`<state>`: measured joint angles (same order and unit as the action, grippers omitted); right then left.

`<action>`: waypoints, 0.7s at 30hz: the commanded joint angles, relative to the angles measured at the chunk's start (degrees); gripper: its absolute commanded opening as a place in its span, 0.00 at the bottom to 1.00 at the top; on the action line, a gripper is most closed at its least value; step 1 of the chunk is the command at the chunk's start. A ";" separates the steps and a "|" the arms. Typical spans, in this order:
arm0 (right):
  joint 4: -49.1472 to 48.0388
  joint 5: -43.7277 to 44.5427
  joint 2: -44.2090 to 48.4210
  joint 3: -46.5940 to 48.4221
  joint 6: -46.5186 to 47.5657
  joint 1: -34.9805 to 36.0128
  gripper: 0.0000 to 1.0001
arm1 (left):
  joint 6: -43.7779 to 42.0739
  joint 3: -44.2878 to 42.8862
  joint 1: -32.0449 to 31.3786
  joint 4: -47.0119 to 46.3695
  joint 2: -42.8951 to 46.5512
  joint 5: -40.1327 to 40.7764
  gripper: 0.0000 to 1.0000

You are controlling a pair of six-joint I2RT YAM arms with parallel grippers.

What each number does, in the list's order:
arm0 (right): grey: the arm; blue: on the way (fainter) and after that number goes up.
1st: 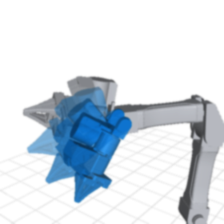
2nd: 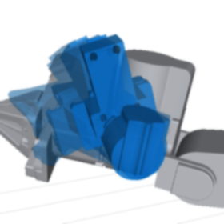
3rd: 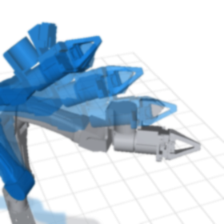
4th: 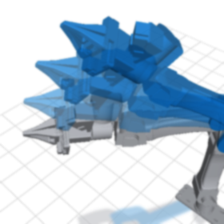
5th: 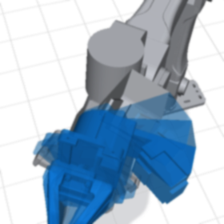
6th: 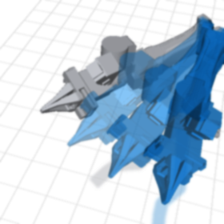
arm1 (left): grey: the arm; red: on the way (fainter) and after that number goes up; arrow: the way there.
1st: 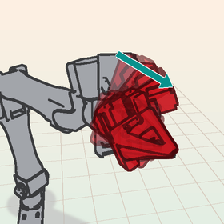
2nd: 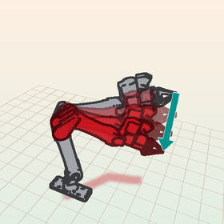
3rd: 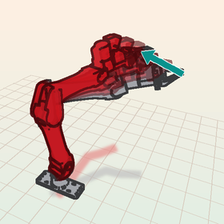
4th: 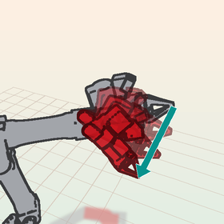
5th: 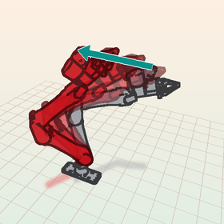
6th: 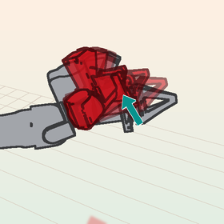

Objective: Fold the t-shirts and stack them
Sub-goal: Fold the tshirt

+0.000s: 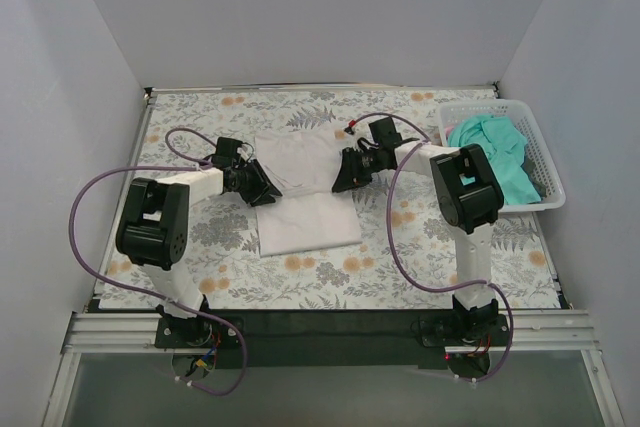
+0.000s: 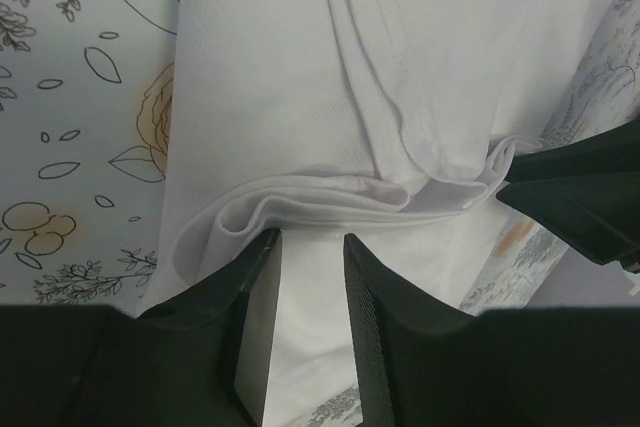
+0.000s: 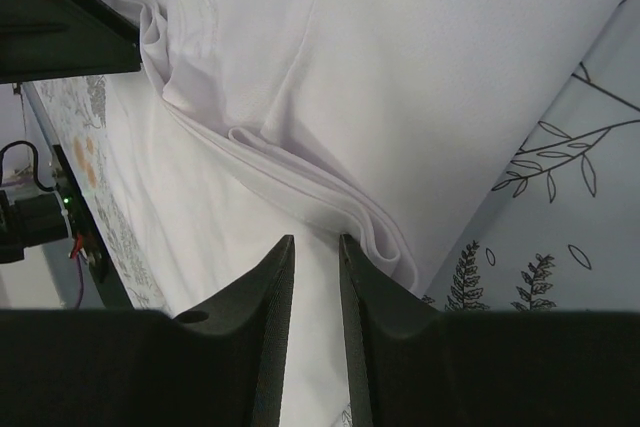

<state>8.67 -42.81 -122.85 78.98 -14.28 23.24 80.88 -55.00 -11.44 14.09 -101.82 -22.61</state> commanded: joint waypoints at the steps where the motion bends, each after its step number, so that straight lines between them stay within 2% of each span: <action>1: 1.00 3.87 3.31 -0.67 0.22 -0.48 0.28 | -0.29 0.25 0.28 0.85 5.38 -0.42 0.32; 8: -0.93 2.20 14.37 -6.46 -1.89 1.79 0.29 | 0.24 2.52 0.19 4.02 17.86 0.47 0.44; 13: -6.18 -2.71 19.04 -14.98 -3.99 6.36 0.29 | 0.94 7.18 -1.74 7.79 25.17 -1.03 0.45; 16: -8.05 -4.04 19.84 -19.30 -4.44 10.76 0.29 | 1.73 12.19 -3.76 9.38 28.69 -4.36 0.43; 21: -12.70 -5.17 17.30 -21.76 -5.14 16.74 0.27 | 1.56 19.91 -5.52 11.40 30.72 -4.64 0.31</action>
<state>1.54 -45.15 -104.25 57.82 -18.35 37.91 82.37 -38.54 -16.73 22.09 -72.77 -25.69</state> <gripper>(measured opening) 0.276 0.331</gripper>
